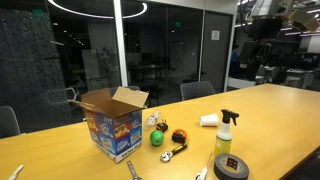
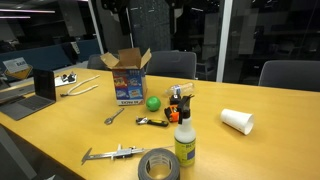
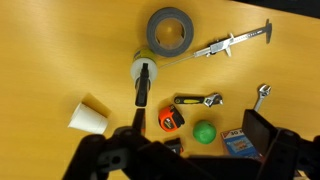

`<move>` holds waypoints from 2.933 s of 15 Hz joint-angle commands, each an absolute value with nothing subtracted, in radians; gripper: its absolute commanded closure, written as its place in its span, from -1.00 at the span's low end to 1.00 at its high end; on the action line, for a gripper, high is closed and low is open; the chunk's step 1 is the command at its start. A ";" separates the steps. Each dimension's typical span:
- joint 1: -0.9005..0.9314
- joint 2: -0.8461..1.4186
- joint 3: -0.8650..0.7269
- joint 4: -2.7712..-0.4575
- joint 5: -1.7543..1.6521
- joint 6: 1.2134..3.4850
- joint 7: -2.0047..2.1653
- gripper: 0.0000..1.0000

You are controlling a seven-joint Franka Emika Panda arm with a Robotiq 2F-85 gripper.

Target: Pick up the bottle from the table and put it in the box

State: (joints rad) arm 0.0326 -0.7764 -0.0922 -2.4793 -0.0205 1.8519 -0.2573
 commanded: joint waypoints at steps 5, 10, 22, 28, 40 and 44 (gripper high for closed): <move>-0.017 -0.655 -0.077 -2.516 -0.087 2.055 -0.164 -1.00; -0.072 -0.418 -0.081 -2.495 -0.111 2.196 -0.063 -1.00; -0.095 -0.058 -0.102 -2.312 -0.043 2.226 -0.045 -1.00; -0.092 -0.074 -0.099 -2.298 -0.020 2.192 -0.045 -1.00; -0.084 -0.062 -0.091 -2.270 0.072 1.964 -0.011 -0.47; -0.085 -0.058 -0.091 -2.264 0.082 1.953 -0.005 0.17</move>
